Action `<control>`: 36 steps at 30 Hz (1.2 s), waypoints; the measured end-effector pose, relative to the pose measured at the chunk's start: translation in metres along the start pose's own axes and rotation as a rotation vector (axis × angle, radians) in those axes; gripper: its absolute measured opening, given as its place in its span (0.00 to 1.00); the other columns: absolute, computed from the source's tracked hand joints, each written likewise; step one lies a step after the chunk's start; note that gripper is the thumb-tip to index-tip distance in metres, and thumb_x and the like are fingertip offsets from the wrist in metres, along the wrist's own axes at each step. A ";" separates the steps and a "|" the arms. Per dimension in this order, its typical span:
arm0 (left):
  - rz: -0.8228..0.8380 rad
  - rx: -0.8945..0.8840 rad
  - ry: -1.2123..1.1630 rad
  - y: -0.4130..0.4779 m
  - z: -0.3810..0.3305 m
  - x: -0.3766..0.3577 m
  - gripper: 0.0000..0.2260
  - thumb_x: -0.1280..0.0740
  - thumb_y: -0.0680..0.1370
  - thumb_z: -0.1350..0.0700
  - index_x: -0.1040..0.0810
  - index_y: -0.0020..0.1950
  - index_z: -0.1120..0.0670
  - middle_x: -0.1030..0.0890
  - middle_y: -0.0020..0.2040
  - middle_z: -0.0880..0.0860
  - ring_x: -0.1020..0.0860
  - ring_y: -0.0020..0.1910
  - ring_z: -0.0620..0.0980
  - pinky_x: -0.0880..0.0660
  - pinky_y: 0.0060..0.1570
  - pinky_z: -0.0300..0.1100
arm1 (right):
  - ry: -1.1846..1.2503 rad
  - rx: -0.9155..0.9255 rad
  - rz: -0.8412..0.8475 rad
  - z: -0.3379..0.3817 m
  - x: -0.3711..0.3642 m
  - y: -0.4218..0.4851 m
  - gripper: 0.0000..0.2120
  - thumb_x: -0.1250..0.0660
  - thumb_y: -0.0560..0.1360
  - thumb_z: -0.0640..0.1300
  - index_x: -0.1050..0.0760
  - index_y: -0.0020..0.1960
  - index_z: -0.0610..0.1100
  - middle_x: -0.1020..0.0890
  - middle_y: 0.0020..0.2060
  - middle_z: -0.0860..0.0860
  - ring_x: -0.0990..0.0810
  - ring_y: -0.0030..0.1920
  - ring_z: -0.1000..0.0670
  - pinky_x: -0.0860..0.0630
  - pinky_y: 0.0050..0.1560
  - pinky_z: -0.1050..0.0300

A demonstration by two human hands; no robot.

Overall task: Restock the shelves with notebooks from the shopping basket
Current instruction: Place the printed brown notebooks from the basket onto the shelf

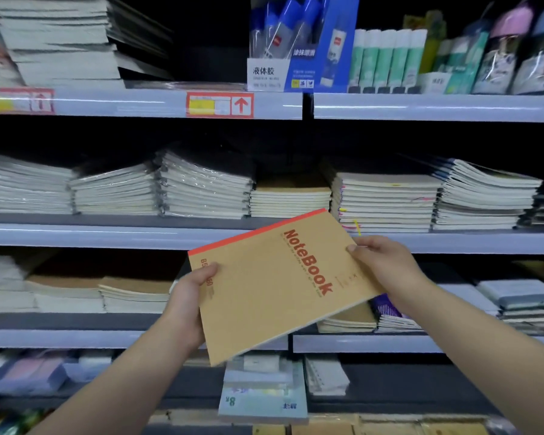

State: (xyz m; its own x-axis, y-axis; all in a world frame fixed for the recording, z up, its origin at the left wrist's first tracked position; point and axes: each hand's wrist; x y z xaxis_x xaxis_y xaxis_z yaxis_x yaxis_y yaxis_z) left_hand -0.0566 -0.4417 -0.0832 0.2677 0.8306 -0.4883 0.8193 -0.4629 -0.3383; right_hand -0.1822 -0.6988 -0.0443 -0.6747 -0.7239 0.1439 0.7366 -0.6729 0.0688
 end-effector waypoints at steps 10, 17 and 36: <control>-0.012 -0.134 -0.191 0.009 -0.021 -0.028 0.09 0.40 0.81 0.54 0.22 0.54 0.55 0.14 0.42 0.56 0.15 0.36 0.55 0.24 0.38 0.48 | 0.219 -0.006 0.027 0.022 -0.011 0.026 0.13 0.33 0.77 0.40 0.27 0.61 0.43 0.15 0.48 0.43 0.18 0.41 0.48 0.26 0.30 0.60; -0.037 -0.148 -0.329 0.017 -0.028 -0.055 0.07 0.40 0.82 0.55 0.24 0.55 0.54 0.14 0.42 0.53 0.16 0.42 0.53 0.23 0.38 0.48 | 0.299 0.021 0.046 0.037 -0.035 0.038 0.28 0.32 0.76 0.35 0.39 0.71 0.45 0.16 0.47 0.44 0.15 0.39 0.50 0.22 0.34 0.59; -0.167 -0.261 -0.437 0.001 -0.010 -0.075 0.05 0.39 0.82 0.55 0.24 0.51 0.51 0.15 0.35 0.50 0.16 0.33 0.49 0.21 0.28 0.43 | -0.239 0.248 0.035 0.048 -0.063 0.055 0.16 0.39 0.77 0.39 0.35 0.63 0.47 0.20 0.52 0.50 0.20 0.49 0.47 0.19 0.44 0.50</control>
State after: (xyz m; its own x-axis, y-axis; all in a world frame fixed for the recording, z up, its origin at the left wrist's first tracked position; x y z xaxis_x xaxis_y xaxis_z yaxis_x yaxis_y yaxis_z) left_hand -0.0707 -0.5014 -0.0384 -0.0678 0.6547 -0.7528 0.9463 -0.1969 -0.2564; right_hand -0.0969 -0.6832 -0.0023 -0.6406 -0.6697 0.3758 0.7677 -0.5698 0.2932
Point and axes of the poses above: each hand's wrist, its own y-axis towards the middle knuckle, its own x-axis out of the back of the hand, z = x × y
